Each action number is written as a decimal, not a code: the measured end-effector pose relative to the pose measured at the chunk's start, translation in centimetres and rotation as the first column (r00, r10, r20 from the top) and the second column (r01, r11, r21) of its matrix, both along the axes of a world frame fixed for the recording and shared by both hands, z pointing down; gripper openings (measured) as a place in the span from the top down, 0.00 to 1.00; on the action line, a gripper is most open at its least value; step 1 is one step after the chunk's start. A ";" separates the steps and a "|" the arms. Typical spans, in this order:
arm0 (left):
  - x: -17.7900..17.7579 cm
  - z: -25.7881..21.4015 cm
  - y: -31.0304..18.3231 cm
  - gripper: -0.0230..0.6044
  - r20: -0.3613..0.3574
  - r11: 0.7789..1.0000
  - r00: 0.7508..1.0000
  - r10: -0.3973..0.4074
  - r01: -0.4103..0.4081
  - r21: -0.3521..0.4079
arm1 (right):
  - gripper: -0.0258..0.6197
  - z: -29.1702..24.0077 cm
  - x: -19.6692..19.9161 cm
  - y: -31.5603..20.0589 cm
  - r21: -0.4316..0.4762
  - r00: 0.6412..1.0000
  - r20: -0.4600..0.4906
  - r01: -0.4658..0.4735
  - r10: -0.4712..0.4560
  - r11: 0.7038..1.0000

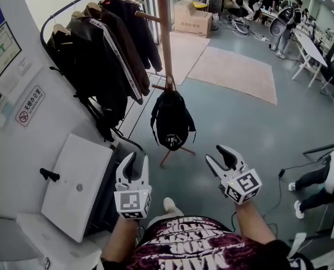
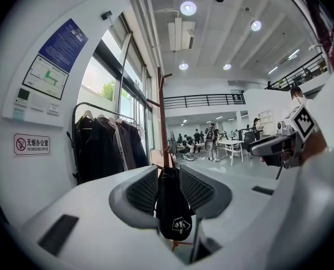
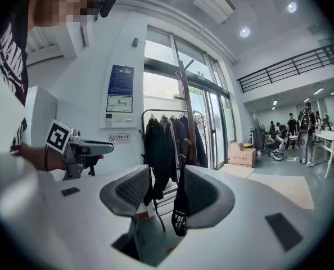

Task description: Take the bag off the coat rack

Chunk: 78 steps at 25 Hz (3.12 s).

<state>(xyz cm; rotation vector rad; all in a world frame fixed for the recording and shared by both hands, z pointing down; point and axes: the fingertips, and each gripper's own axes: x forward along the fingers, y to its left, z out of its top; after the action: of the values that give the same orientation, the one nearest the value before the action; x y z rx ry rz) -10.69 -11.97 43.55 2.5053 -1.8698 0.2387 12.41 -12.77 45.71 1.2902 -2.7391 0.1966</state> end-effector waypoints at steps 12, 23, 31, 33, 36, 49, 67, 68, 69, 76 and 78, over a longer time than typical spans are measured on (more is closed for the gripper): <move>-2.6 0.1 -5.2 0.79 -0.002 1.000 1.000 0.001 -0.001 -0.001 | 0.64 -0.1 -2.8 -5.0 -0.003 1.000 -0.009 0.007 -0.007 1.000; -3.1 -0.3 -9.3 0.79 -0.022 0.998 0.998 0.063 -0.063 0.010 | 0.64 -0.7 -3.5 -8.1 0.003 0.998 -0.032 -0.048 0.048 0.999; -3.5 0.2 -10.8 0.79 -0.035 0.995 0.995 0.097 -0.097 0.010 | 0.64 -0.2 -4.2 -8.5 -0.006 0.996 -0.042 -0.077 0.077 0.997; -3.4 0.4 -11.0 0.79 -0.032 0.995 0.994 0.103 -0.103 0.004 | 0.64 -0.3 -4.1 -8.7 -0.005 0.996 -0.041 -0.082 0.082 0.997; -3.2 0.6 -11.6 0.79 -0.035 0.995 0.994 0.103 -0.104 -0.007 | 0.64 -0.2 -4.0 -9.3 -0.012 0.996 -0.041 -0.081 0.080 0.997; -1.8 1.5 -17.2 0.79 -0.038 0.998 0.997 0.066 -0.066 -0.018 | 0.64 0.5 -4.6 -17.1 -0.017 0.999 -0.043 0.006 -0.006 1.000; 0.3 3.3 -24.8 0.79 -0.044 0.998 0.999 0.022 -0.024 -0.065 | 0.64 2.9 -4.2 -26.3 -0.081 0.994 -0.049 0.090 -0.094 0.993; 0.4 3.5 -25.2 0.79 -0.043 0.997 0.999 0.021 -0.024 -0.070 | 0.64 3.1 -4.3 -26.7 -0.086 0.994 -0.049 0.094 -0.098 0.992; 0.6 3.8 -25.5 0.79 -0.041 0.997 0.999 0.022 -0.025 -0.075 | 0.64 3.3 -4.4 -27.0 -0.091 0.993 -0.049 0.099 -0.104 0.991; 2.9 5.0 -28.1 0.79 -0.030 0.994 0.998 0.057 -0.059 -0.089 | 0.64 5.3 -6.1 -29.2 -0.121 0.987 -0.053 0.145 -0.152 0.982; 3.6 5.3 -29.0 0.79 -0.023 0.994 0.997 0.067 -0.069 -0.087 | 0.64 5.6 -6.5 -29.9 -0.125 0.986 -0.049 0.155 -0.162 0.980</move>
<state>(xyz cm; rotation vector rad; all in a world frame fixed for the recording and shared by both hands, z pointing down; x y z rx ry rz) -7.06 -40.98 48.83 2.5061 -1.7292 0.2877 5.95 -42.64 51.36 1.0262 -2.7172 0.2994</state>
